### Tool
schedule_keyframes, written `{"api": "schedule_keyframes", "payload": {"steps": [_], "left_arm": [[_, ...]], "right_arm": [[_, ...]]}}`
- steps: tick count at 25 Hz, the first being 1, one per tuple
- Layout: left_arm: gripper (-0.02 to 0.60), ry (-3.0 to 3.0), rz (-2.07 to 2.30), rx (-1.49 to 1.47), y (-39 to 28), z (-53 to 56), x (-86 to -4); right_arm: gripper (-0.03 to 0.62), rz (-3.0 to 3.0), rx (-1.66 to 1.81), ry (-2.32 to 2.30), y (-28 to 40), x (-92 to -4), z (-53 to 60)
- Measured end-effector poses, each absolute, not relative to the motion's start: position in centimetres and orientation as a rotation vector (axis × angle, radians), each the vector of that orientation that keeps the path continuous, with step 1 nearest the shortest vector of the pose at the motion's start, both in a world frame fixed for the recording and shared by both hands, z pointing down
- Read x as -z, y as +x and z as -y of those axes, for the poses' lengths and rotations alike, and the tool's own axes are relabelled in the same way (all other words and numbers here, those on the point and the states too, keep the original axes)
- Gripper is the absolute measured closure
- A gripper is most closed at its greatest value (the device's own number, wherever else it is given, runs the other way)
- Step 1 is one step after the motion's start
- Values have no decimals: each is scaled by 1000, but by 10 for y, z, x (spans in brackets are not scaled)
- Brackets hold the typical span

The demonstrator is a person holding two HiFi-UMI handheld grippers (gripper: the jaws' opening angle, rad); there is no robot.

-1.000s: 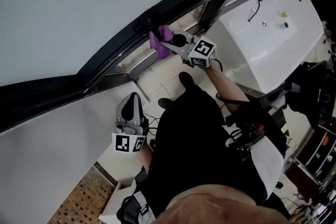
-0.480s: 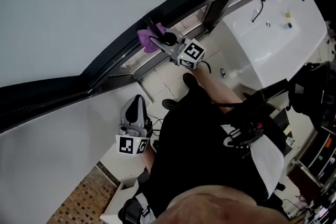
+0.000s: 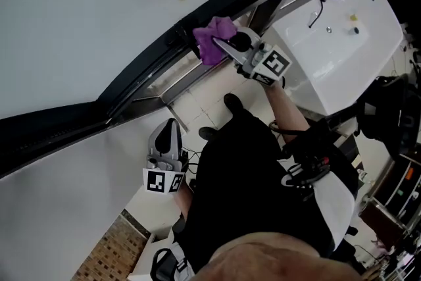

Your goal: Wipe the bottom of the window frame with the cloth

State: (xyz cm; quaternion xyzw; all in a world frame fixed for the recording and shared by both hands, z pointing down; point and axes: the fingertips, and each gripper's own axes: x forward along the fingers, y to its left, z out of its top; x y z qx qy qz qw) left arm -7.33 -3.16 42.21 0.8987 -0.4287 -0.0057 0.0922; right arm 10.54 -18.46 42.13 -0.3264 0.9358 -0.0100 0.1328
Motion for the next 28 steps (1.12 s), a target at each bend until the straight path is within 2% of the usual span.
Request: {"api": "schedule_keyframes", "payload": {"steps": [3,6,8,12,14,17,19,23,26,28], "left_arm": [[583,2692,1254,17,-66,30,-417],[583,2696,1272,19,-65,29,-414],[583,2686,1297,20,-68,29,-413],[583,2667,1329,14,-76,30,-414],[583,2663,1327,14,-74,31,-415],[583,2684,1293,7,-62,36,-412],[583,2709,1262,1,-54,40,-410],[583,2721,1236,-8,-45,41,-412],[583,2715,1229,-29,-40,43,-414],[583,2729,1209,-36,-31,47,-412]], "right_arm": [[525,-2956,-12,-1269,78,-452,262],[527,-3276,-60,-1254,37,-489,278],[526,-3354,-129,-1290,46,-495,276],[525,-3325,-194,-1699,110,-497,293],[525,-3344,-91,-1530,98,-496,293],[530,-3482,-145,-1294,69,-506,297],[528,-3578,-200,-1322,80,-513,303],[526,-3565,-385,-1727,133,-511,310],[526,-3565,-223,-1380,91,-506,290],[525,-3578,-221,-1336,87,-515,293]]}}
